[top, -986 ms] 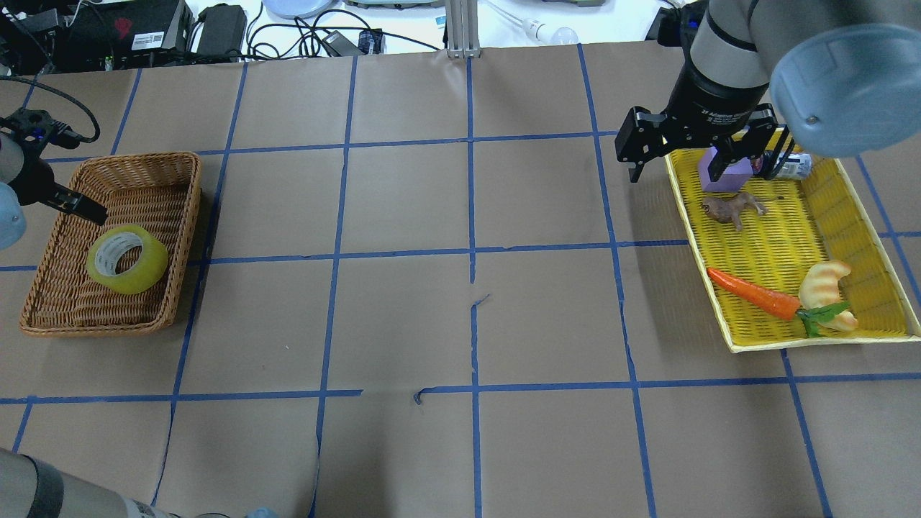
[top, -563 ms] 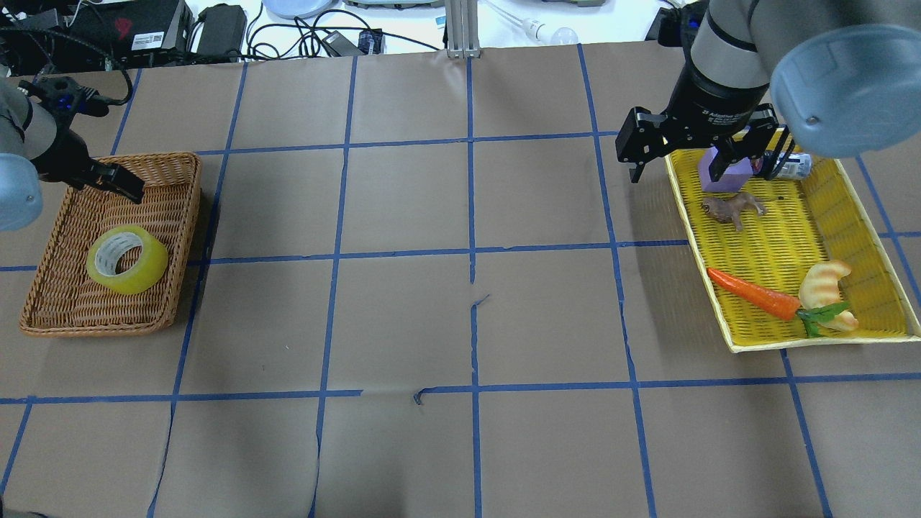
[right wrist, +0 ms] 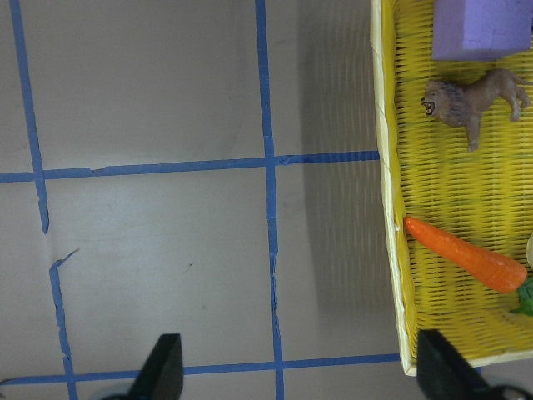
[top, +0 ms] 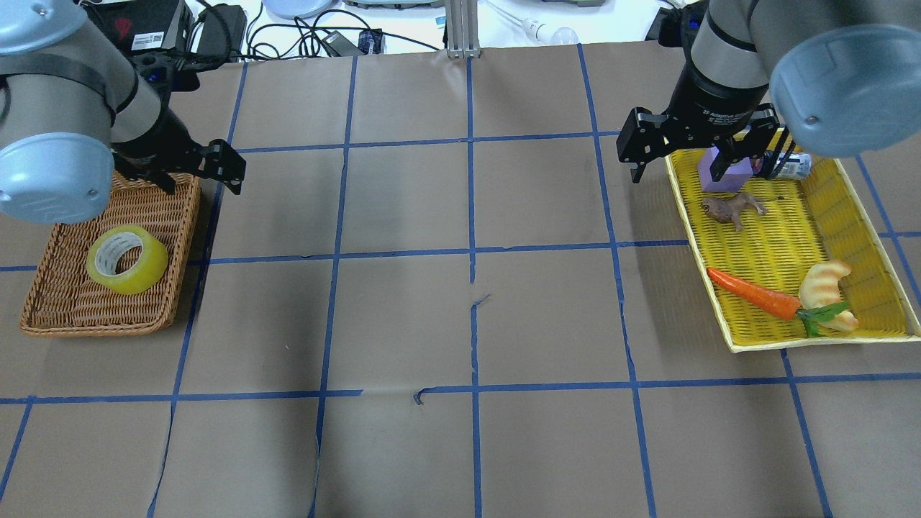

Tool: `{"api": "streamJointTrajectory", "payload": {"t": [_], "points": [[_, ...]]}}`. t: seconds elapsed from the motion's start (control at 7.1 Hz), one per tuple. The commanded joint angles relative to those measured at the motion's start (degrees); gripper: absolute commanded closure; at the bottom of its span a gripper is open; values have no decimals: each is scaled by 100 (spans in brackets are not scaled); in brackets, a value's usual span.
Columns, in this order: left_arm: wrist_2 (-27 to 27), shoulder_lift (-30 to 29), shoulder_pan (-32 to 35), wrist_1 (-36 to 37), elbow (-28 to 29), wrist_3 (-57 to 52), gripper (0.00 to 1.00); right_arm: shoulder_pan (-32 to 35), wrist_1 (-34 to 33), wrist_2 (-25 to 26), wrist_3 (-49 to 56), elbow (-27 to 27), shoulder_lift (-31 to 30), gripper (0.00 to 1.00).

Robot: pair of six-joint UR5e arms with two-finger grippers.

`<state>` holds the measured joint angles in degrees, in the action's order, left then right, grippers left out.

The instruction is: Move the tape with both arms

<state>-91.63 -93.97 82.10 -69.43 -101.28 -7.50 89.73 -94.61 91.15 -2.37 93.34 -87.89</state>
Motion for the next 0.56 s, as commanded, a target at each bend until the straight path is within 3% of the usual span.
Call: {"api": "streamJointTrajectory", "payload": {"t": [0.0,0.42], "points": [[5,143,560,-1049,466,679,0,0,4,-18,0,0,-8,0],[240,169,588,-2739,1705,758,0,0,4,8,0,0,-8,0]]}}
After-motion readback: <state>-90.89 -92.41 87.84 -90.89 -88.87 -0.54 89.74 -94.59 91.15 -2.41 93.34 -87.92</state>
